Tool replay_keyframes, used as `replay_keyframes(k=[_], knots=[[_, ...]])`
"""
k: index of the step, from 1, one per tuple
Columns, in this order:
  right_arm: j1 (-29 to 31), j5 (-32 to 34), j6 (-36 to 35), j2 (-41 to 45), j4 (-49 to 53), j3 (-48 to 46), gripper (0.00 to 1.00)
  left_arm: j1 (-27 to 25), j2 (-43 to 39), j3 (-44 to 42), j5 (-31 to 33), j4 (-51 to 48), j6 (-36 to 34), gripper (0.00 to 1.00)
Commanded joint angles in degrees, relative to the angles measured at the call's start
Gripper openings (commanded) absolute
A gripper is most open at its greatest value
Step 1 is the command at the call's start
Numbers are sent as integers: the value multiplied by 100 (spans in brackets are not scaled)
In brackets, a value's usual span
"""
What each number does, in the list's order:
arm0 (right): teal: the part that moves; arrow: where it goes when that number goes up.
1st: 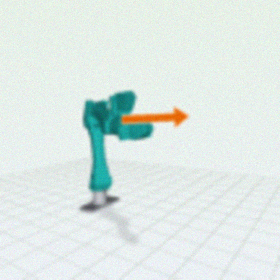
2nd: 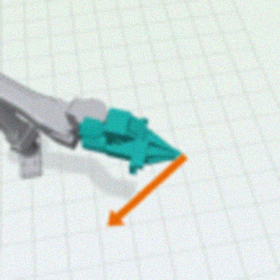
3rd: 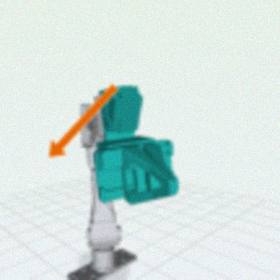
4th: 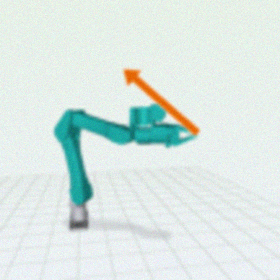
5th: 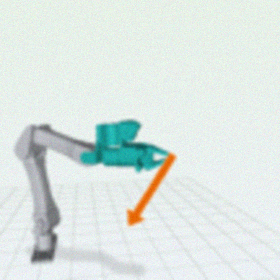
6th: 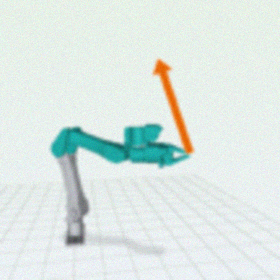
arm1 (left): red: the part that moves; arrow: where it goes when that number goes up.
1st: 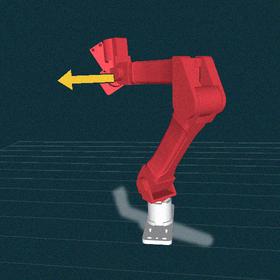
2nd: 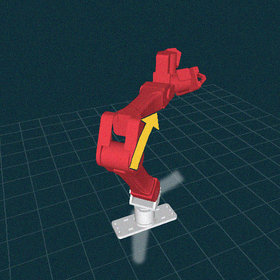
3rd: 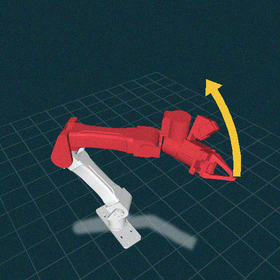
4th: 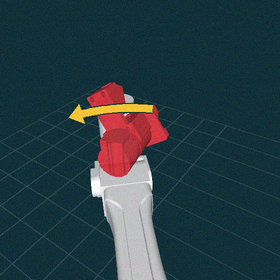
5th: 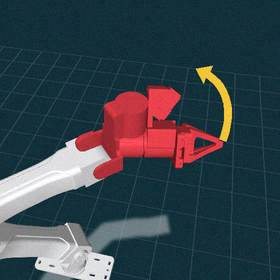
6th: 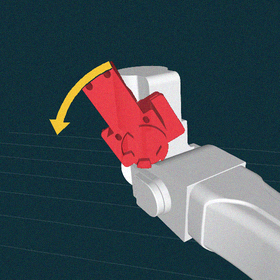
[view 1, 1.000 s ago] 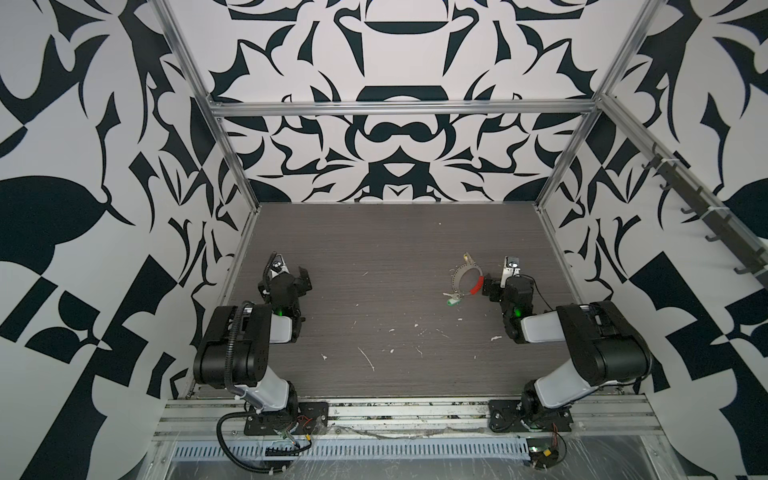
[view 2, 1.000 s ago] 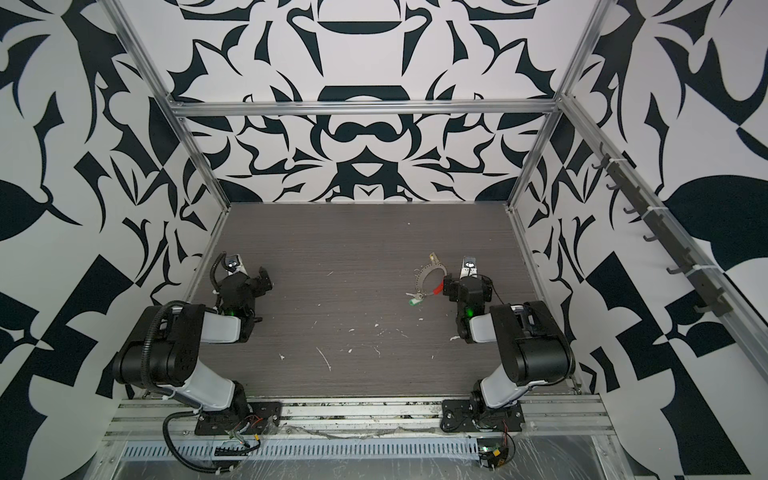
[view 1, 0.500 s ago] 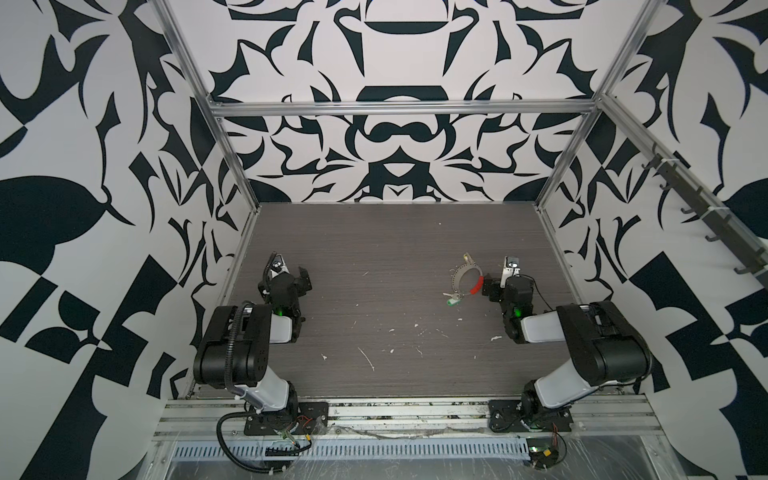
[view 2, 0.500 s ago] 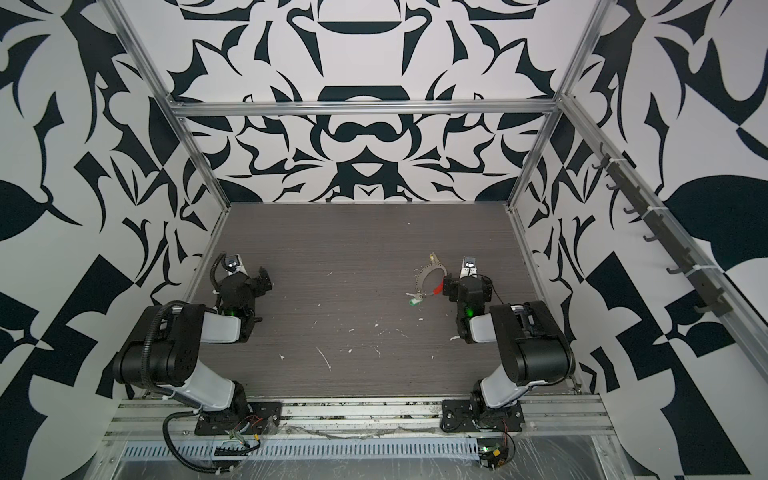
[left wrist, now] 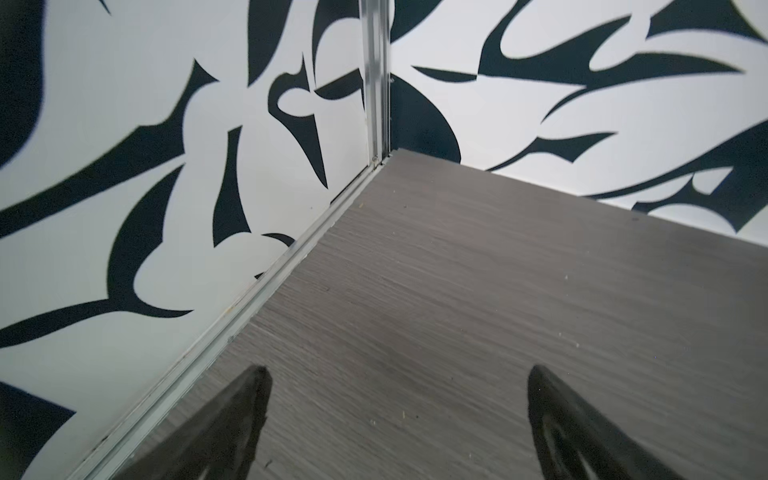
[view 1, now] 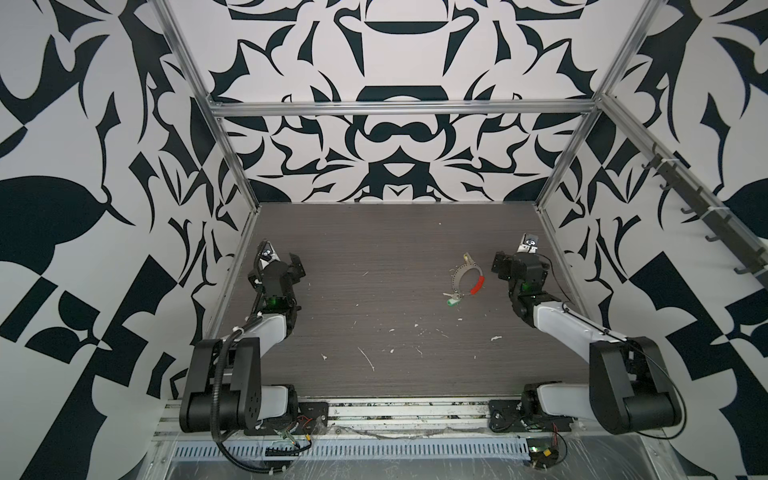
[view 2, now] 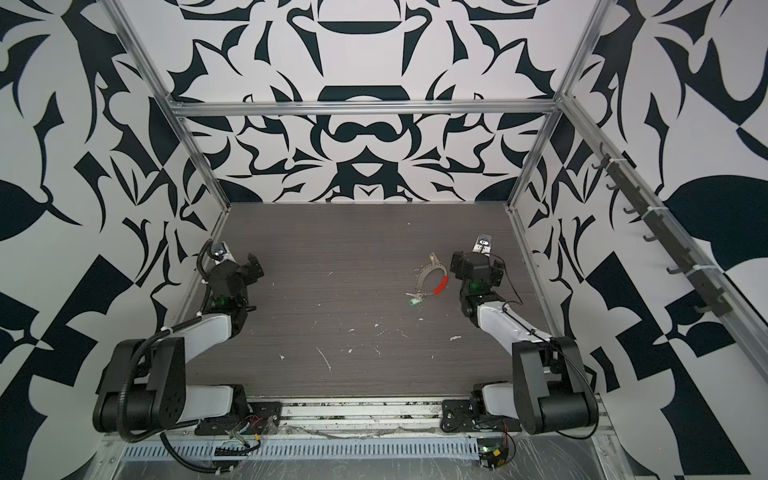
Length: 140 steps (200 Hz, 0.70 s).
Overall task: Remove the keys from the keyring
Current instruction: 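Grasp the silver keyring rim with the right gripper while the left arm advances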
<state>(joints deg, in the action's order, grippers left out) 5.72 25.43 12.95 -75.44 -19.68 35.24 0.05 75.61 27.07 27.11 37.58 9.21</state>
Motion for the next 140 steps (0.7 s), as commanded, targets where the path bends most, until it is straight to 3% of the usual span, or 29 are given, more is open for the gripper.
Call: replay_keyframes(k=[1, 12, 22, 29, 47, 56, 79, 95, 111, 124, 140], knots=[[2, 488, 2003, 99, 1846, 809, 100, 19, -306, 249, 284, -566, 451, 99], [-20, 531, 2653, 76, 2749, 1179, 100, 22, -501, 427, 337, -820, 788, 99], [-40, 59, 2302, 47, 2619, 1240, 99, 29, -599, 563, 342, -1027, 1126, 99], [-44, -205, 2169, 47, 2457, 1202, 93, 29, -673, 635, 401, -1168, 1439, 99], [-43, -407, 2328, 153, 2053, 992, 89, 29, -950, 911, 1078, -2502, 3226, 99], [-44, -815, 2125, 225, 1812, 881, 89, 82, -1094, 1095, 1239, -3317, 4130, 99], [-45, -1606, 1700, 31, 2291, 1254, 87, 282, -1360, 1075, 143, -3178, 4127, 99], [-51, -2227, 1568, -222, 2536, 1482, 80, 285, -1605, 844, -435, -2746, 4407, 99], [-19, -2923, 1590, -417, 2567, 1498, 66, 278, -1908, 477, -1029, -2118, 4780, 99], [64, -3119, 1736, -549, 2588, 1390, 65, 285, -2101, 318, -1563, -1798, 4813, 100], [196, -3285, 1800, -696, 2603, 1302, 65, 274, -2208, 447, -2130, -2255, 4916, 100]])
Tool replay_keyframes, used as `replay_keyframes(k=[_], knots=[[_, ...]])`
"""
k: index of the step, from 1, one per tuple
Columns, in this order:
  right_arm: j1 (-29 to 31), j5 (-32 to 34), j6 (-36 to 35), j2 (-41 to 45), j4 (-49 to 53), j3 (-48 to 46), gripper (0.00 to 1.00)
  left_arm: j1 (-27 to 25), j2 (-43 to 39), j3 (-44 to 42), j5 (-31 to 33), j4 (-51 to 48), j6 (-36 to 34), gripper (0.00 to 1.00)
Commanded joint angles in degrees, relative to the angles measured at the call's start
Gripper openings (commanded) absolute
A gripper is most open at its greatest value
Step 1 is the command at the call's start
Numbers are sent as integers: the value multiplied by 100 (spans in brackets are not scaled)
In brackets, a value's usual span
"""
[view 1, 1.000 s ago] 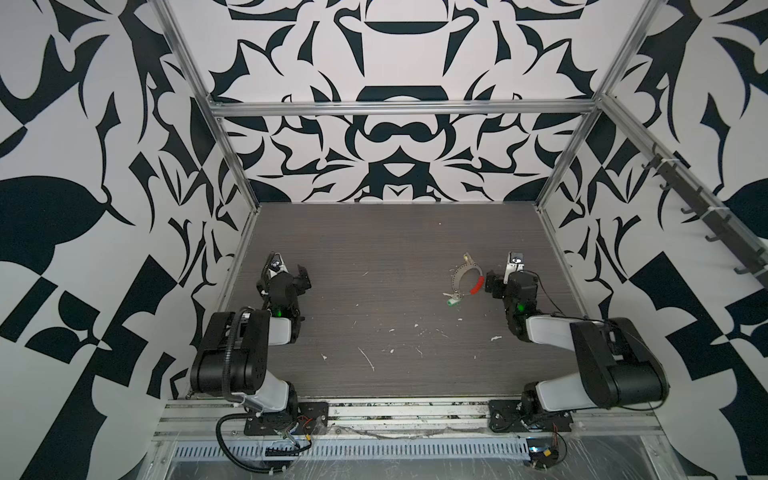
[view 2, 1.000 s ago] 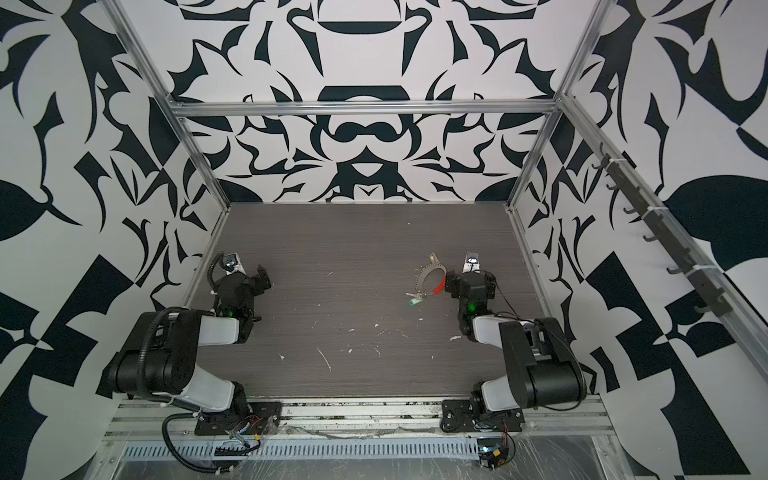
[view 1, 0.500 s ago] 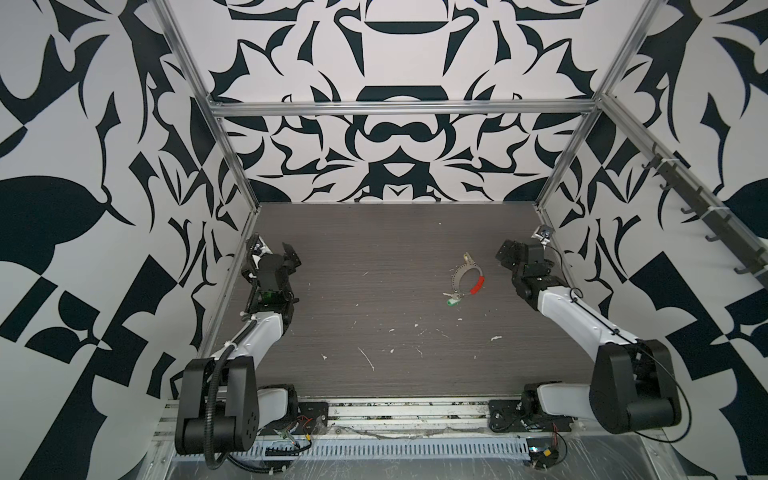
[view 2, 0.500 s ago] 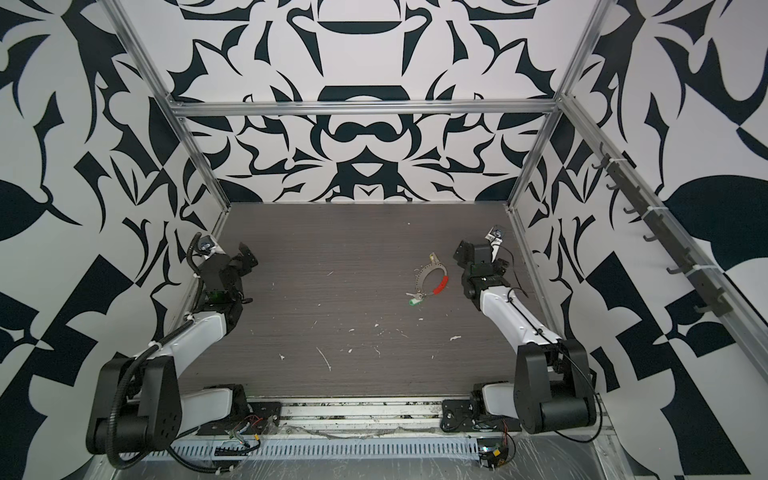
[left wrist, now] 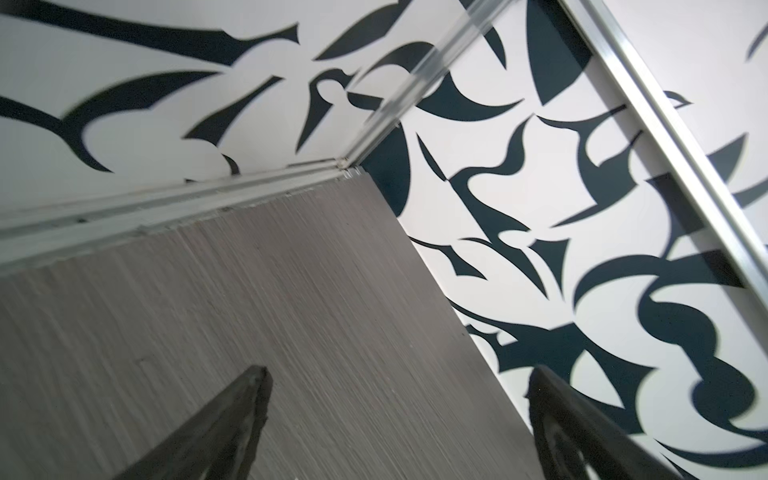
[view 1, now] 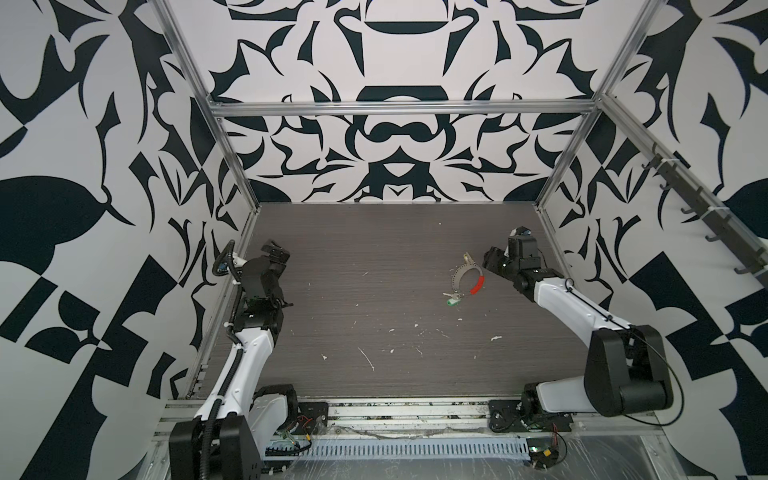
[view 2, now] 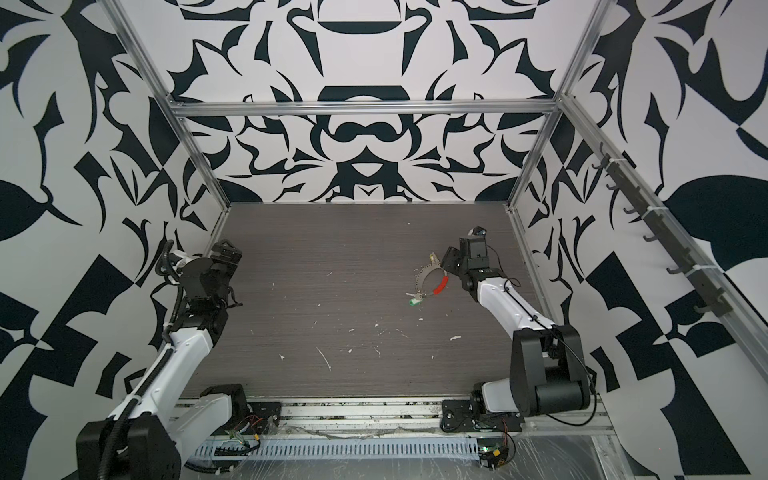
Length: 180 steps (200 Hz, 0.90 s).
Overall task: Remove the keys from the keyring
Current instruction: 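Grasp the silver keyring rim with the right gripper while the left arm advances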
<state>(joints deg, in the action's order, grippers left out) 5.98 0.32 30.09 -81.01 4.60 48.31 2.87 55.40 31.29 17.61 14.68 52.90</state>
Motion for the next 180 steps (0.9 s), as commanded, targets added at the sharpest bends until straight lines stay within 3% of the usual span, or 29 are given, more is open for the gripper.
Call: replay_keyframes(k=[1, 31, 49, 113, 146, 180], knots=[[181, -785, 86, -145, 174, -14, 65, -7, -186, 39, -1233, 0, 538, 100], [704, -603, -155, -568, 446, 214, 63, -31, -42, 251, -2732, -674, 396, 87], [914, -439, -103, -849, 472, 372, 62, -212, 66, 79, -3085, -633, 539, 81], [1160, 97, 250, -1583, 505, 952, 58, -1296, 397, -171, -2982, -360, 330, 78], [1169, 187, 82, -2027, 780, 1488, 54, -1504, 676, -111, -3101, -311, 206, 76], [1237, 900, 243, -2454, 1467, 2075, 56, -1596, 877, -106, -3198, -152, 196, 76]])
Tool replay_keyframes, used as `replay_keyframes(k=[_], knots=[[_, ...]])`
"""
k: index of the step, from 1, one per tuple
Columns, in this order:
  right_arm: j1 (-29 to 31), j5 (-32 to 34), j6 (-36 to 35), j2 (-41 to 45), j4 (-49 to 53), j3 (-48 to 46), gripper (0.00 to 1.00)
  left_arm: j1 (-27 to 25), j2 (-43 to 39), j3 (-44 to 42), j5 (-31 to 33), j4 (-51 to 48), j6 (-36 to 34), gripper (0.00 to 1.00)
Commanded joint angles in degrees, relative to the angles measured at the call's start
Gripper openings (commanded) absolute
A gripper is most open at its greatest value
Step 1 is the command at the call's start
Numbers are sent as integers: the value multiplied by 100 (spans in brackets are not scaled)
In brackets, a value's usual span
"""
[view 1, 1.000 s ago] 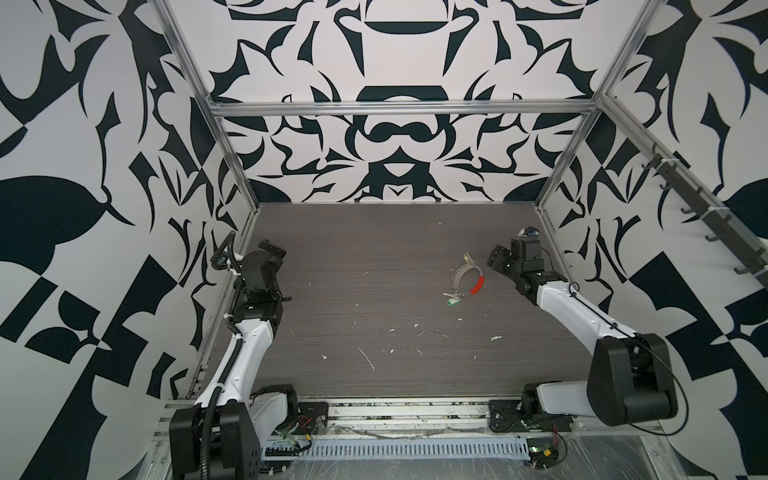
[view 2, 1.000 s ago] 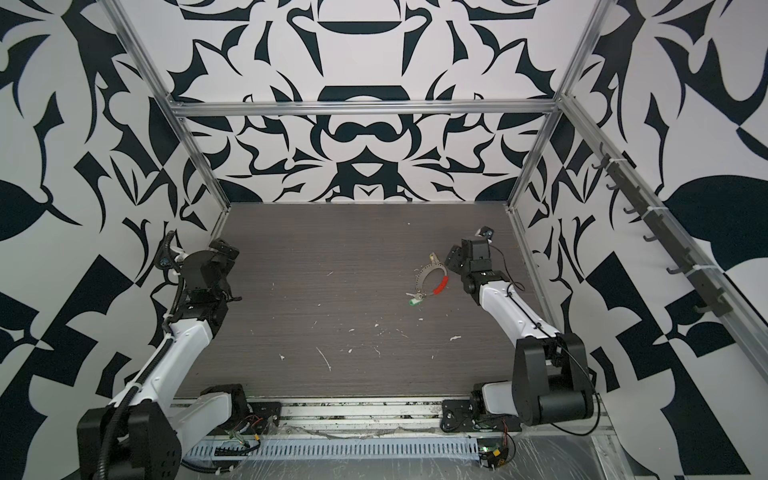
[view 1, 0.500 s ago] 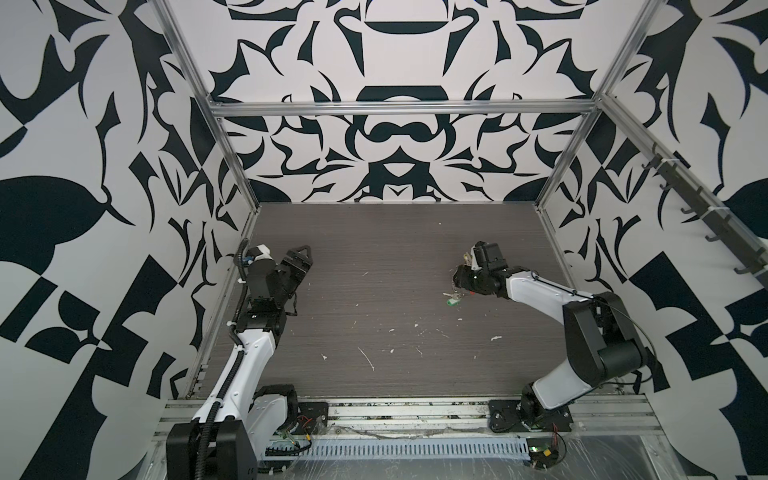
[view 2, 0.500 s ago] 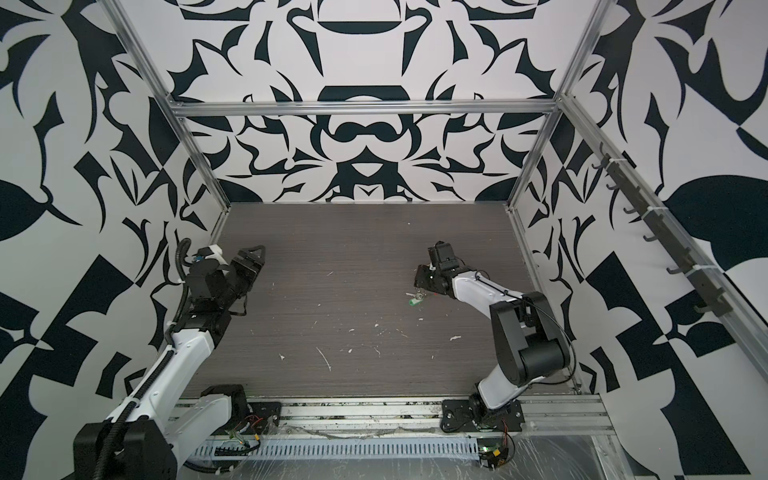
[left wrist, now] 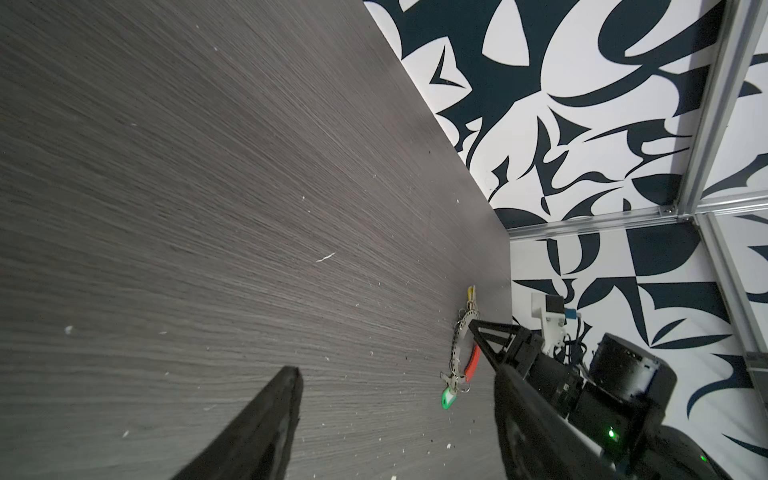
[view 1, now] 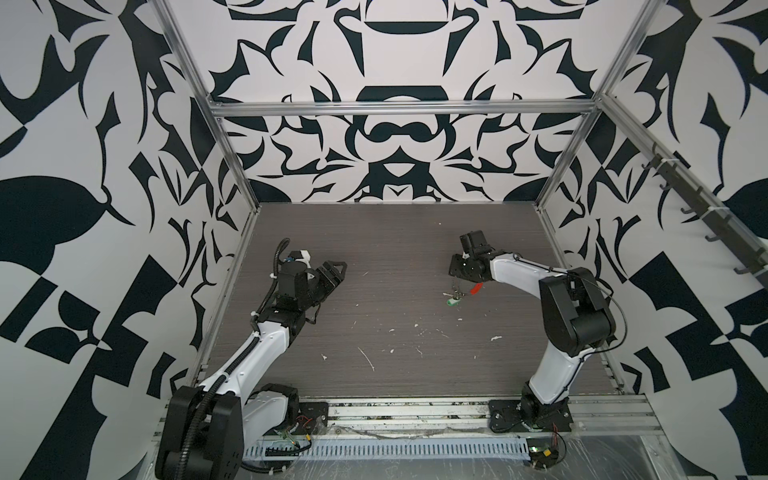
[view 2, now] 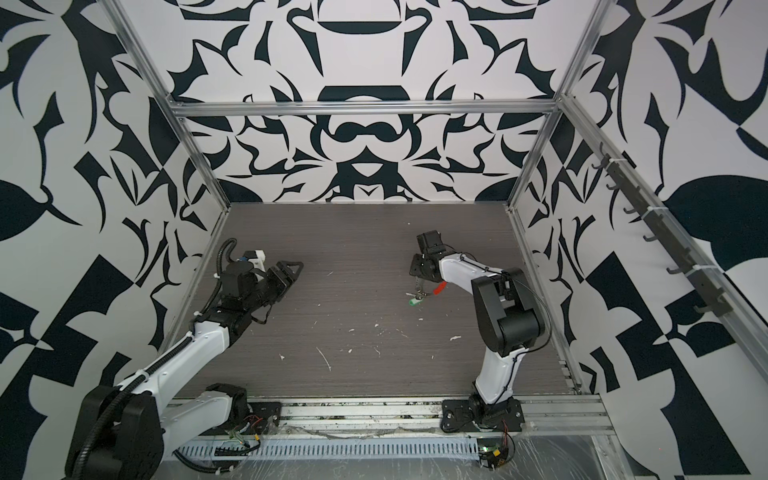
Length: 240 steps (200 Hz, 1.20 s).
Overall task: Remove the keys from the keyring
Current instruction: 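Grasp the silver keyring rim with the right gripper while the left arm advances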
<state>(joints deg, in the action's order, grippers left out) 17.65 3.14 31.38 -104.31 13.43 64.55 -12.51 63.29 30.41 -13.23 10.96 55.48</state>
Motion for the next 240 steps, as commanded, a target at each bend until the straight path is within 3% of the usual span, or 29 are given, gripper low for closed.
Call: replay_keyframes(k=[1, 81, 113, 135, 188, 240], knots=[[71, 631, 123, -133, 596, 461, 56, -58, 88, -18, -116, 221, -63, 76], [352, 1240, 633, -1037, 1323, 1381, 63, -122, 253, -1, -261, 304, -110, 77], [353, 1056, 800, -1182, 1469, 1383, 50, -124, 153, 10, -206, 168, -165, 77], [365, 847, 764, -1145, 1360, 1237, 36, -129, 90, 35, -197, 77, -205, 77], [421, 30, 321, -835, 799, 778, 27, -174, 55, 155, -511, 88, -283, 77], [507, -859, 18, -243, -321, 82, 21, -629, -17, 74, -653, 509, -328, 83]])
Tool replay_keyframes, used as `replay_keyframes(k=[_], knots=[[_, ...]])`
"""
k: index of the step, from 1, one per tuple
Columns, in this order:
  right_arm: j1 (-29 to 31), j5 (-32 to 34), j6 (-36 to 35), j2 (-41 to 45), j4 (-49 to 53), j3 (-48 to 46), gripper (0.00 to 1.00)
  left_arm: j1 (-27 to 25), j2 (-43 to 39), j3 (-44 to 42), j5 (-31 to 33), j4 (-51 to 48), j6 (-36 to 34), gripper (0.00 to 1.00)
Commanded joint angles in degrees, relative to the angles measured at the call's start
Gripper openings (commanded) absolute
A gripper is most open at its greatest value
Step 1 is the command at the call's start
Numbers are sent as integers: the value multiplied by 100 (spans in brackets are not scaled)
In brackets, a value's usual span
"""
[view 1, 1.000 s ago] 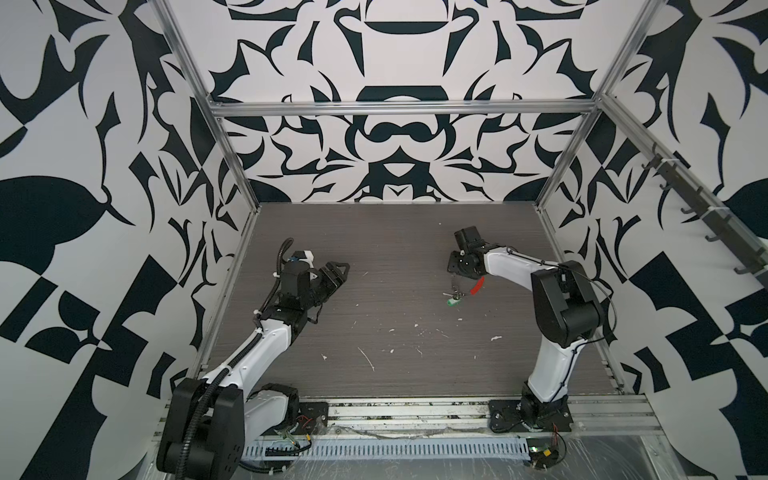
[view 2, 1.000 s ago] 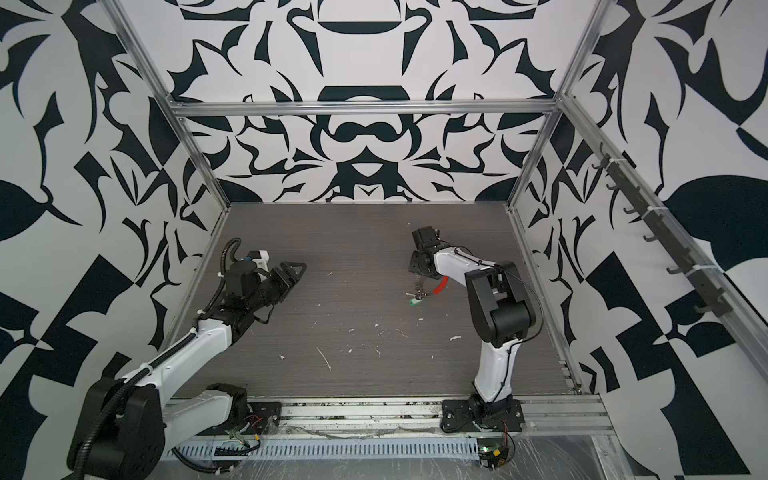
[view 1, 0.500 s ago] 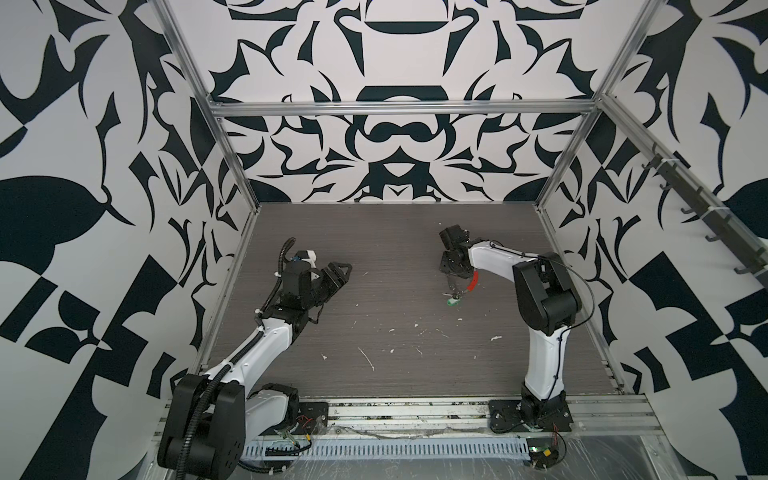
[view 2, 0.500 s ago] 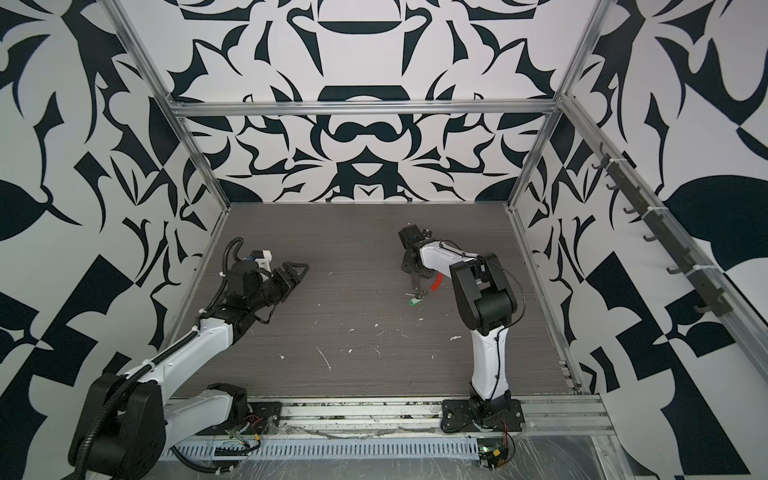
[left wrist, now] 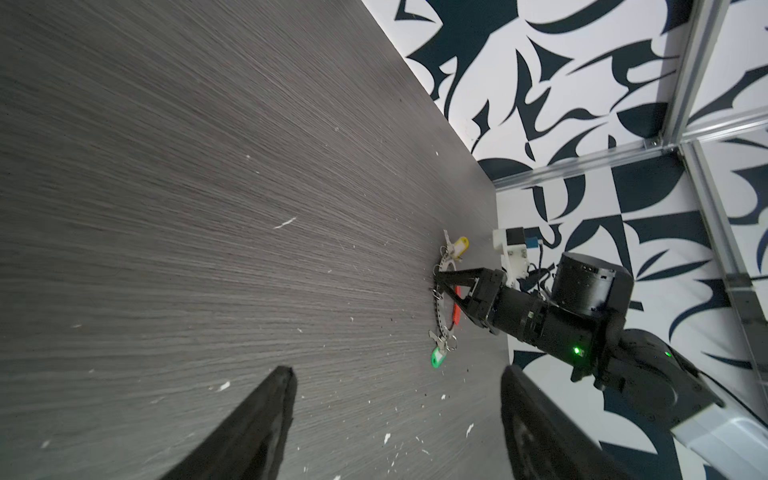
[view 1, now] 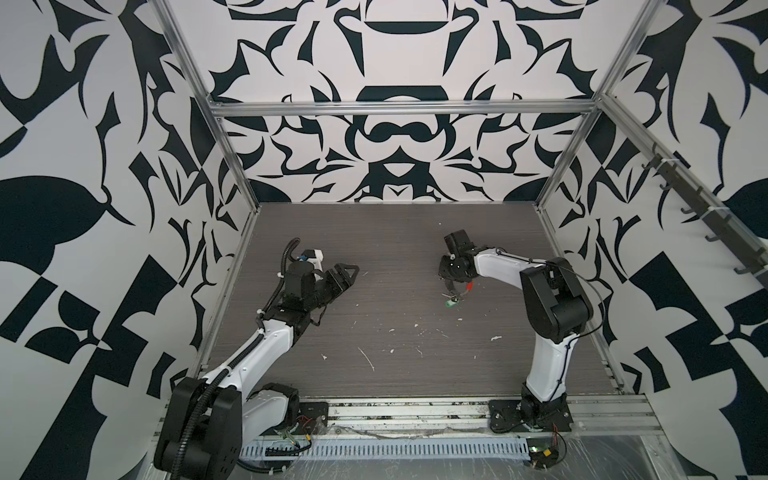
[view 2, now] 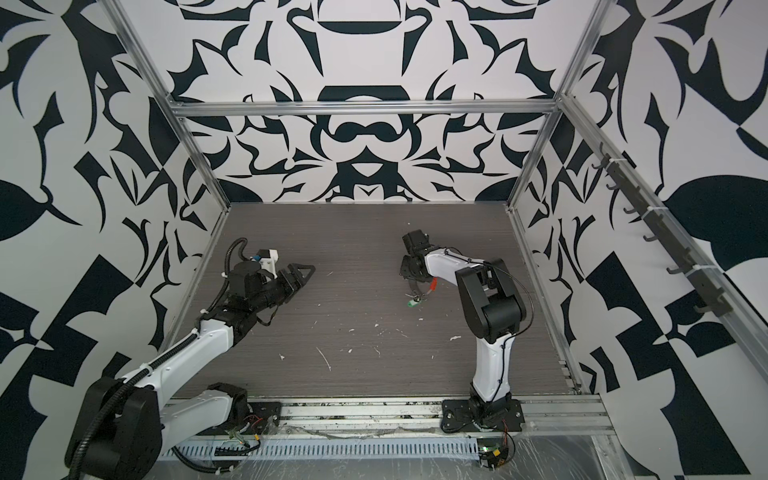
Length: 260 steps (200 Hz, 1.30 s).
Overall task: Remove the keys from the keyring
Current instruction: 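Grasp the silver keyring rim with the right gripper while the left arm advances, then lift the keyring with the right gripper toward the approaching left gripper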
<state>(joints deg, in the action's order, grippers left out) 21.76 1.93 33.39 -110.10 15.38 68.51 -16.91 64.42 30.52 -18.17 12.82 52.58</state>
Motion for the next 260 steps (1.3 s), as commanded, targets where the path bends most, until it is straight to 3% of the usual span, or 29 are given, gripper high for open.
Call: replay_keyframes(k=[1, 31, 59, 94, 132, 198, 260], knots=[[98, -761, -183, 352, -539, -322, 21, -203, -140, 56, -159, 338, -37, 83], [177, -1143, -194, 838, -1153, -665, 21, -594, -236, -201, 57, 940, -59, 84], [355, -1353, -84, 1246, -1579, -812, 21, -885, -175, -82, 57, 917, -308, 84], [632, -1366, 165, 1579, -1874, -711, 21, -1069, 170, 135, -389, 1120, -452, 76], [944, -1393, 426, 1794, -2135, -439, 20, -1486, 566, 336, -469, 1152, -757, 69], [1372, -1342, 749, 1938, -2363, -42, 19, -1535, 1310, 409, -789, 2232, -376, 57], [1617, -1345, 898, 2019, -2437, 24, 18, -1535, 1311, 465, -468, 2375, -499, 48]])
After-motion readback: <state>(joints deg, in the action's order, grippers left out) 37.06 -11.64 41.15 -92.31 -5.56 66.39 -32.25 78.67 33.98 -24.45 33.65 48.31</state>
